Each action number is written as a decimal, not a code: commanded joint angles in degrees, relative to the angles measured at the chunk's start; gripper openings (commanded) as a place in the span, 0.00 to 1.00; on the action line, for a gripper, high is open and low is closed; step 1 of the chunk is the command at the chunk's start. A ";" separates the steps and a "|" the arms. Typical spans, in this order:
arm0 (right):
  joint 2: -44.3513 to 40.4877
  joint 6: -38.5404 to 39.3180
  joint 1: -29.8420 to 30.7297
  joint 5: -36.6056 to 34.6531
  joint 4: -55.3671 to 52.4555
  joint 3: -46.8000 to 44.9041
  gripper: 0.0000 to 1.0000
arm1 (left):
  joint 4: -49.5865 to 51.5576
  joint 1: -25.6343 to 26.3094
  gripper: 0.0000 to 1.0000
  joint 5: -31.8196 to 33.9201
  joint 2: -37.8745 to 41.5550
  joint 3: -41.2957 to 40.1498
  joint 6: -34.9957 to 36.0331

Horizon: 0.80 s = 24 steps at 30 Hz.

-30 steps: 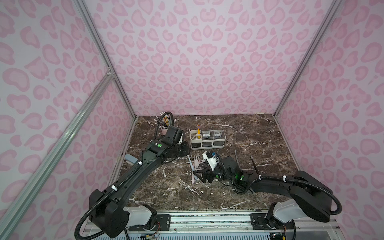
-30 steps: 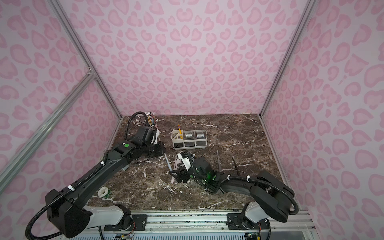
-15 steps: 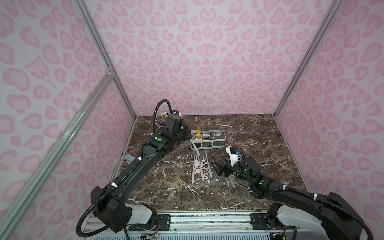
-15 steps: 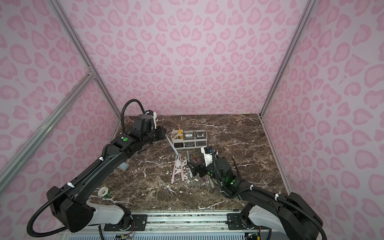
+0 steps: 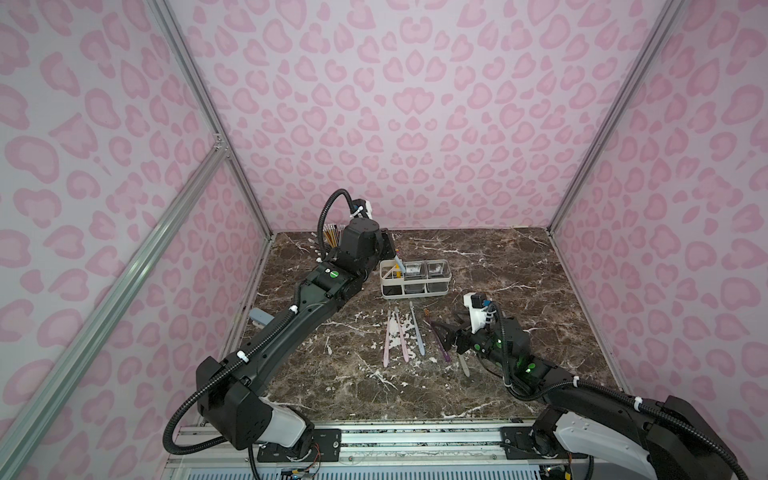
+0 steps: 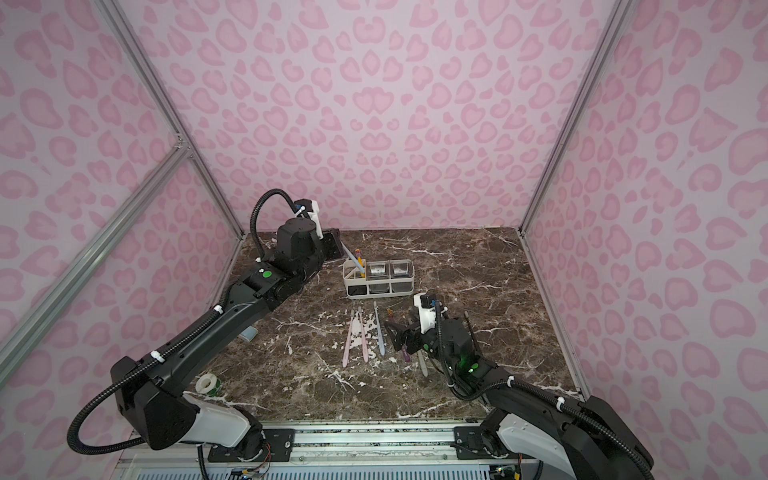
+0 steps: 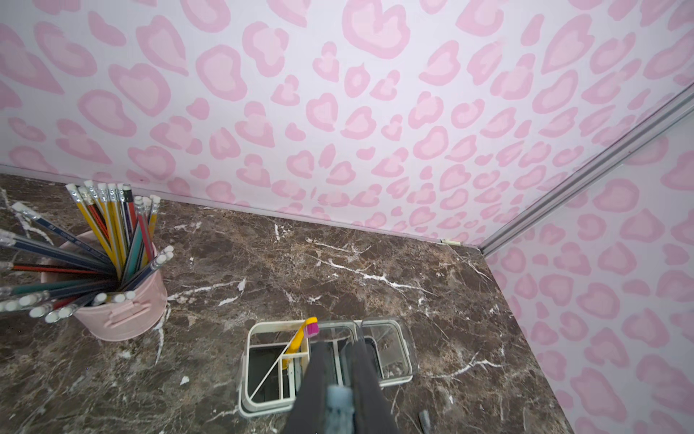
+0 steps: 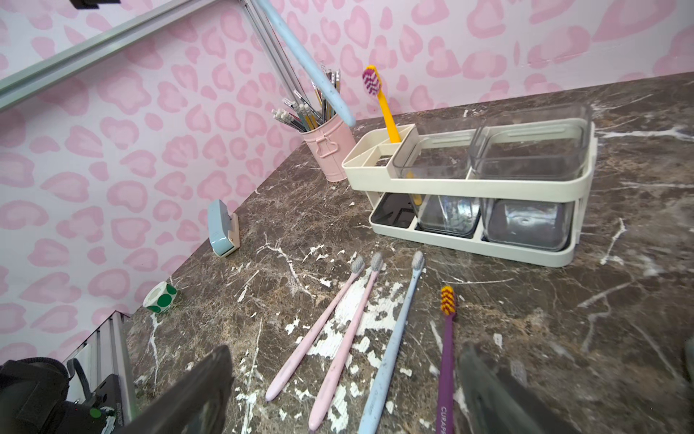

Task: Place the toothbrush into the toothbrush holder
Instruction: Place the toothbrush in the toothbrush holder.

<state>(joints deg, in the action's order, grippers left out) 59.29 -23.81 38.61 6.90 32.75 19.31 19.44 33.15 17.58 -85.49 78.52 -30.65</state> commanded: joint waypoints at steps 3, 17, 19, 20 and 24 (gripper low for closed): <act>-0.29 0.10 -0.25 0.64 2.26 -0.23 0.95 | -7.46 1.19 0.03 3.63 -2.65 0.60 3.88; 1.26 0.01 -0.51 2.59 3.56 -0.24 0.96 | -10.07 3.23 0.03 7.43 -7.01 1.12 8.89; 1.53 0.03 -0.47 2.77 3.67 -0.15 0.96 | -10.71 3.35 0.03 7.46 -7.31 0.63 9.53; 1.54 0.11 -0.47 2.86 3.71 -0.07 0.96 | -10.82 3.41 0.03 7.63 -7.45 0.50 9.60; 1.54 0.17 -0.47 2.78 3.63 -0.19 0.96 | -12.00 3.59 0.04 8.08 -7.82 -0.96 10.14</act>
<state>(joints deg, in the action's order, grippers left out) 60.82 -23.77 38.13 9.19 34.20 18.98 10.83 36.60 24.60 -93.03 78.17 -21.82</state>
